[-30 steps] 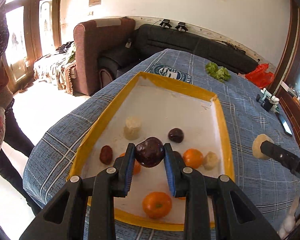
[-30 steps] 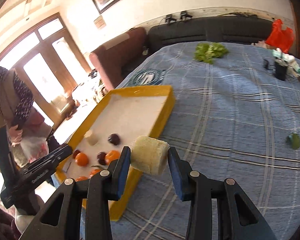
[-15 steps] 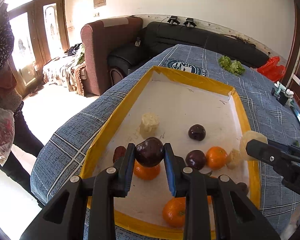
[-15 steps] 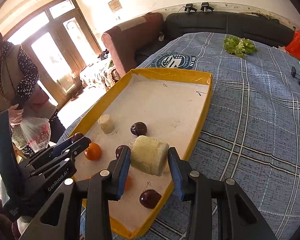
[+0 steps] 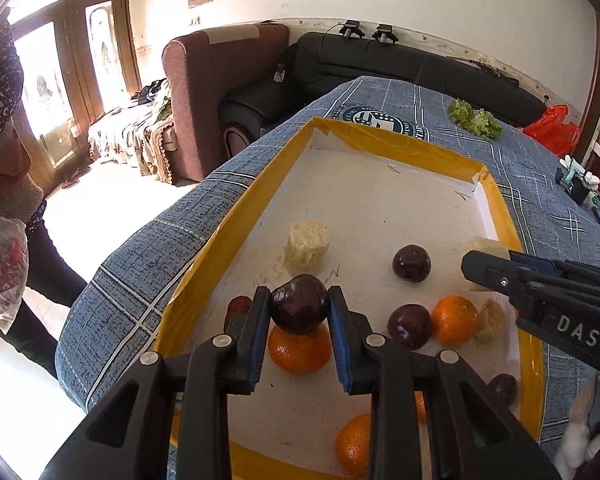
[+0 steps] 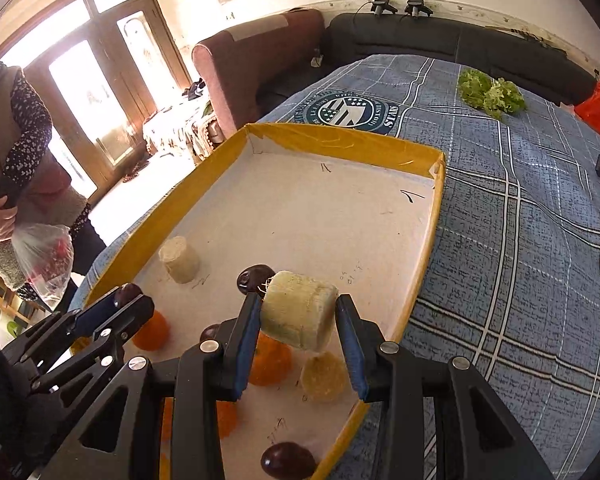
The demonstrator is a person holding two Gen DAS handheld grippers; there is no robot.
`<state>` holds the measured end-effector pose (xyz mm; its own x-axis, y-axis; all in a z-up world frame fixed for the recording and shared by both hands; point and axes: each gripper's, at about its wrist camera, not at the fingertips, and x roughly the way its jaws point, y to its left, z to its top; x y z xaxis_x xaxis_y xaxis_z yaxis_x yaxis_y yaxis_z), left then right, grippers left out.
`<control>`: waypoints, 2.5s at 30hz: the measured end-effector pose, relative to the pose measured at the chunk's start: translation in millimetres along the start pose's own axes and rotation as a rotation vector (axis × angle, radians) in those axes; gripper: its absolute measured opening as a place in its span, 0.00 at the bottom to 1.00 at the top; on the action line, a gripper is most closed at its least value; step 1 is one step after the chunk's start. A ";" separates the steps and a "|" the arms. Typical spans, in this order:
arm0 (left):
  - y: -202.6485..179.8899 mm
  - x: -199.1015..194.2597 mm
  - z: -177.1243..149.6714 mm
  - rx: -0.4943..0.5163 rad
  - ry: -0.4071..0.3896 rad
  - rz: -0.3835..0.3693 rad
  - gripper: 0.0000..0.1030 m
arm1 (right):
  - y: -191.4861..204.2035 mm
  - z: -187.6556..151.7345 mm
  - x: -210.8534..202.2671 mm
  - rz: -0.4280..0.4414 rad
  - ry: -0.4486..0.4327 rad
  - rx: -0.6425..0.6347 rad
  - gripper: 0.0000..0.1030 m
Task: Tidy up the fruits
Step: 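Carry the plum and white cylinder into the tray and open both tools, then move the right tool to the green leaf and close on it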
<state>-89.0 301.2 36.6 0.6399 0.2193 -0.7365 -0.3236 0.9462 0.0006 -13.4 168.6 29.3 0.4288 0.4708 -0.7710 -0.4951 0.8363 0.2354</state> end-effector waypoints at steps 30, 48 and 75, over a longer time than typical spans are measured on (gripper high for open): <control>-2.8 10.2 -1.4 -0.003 0.020 0.001 0.48 | 1.2 4.3 20.2 -0.025 0.019 -0.012 0.42; -10.0 -20.1 -0.7 0.012 -0.024 0.001 0.67 | -0.7 5.0 -14.7 -0.026 -0.062 0.015 0.57; -40.2 -59.7 -3.6 0.075 -0.090 -0.076 0.72 | -289.6 -66.5 -117.1 -0.421 -0.079 0.399 0.61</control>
<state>-116.7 249.2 78.1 0.7217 0.1640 -0.6725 -0.2213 0.9752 0.0003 29.5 -147.4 12.0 0.5896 0.0822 -0.8035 0.0461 0.9898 0.1351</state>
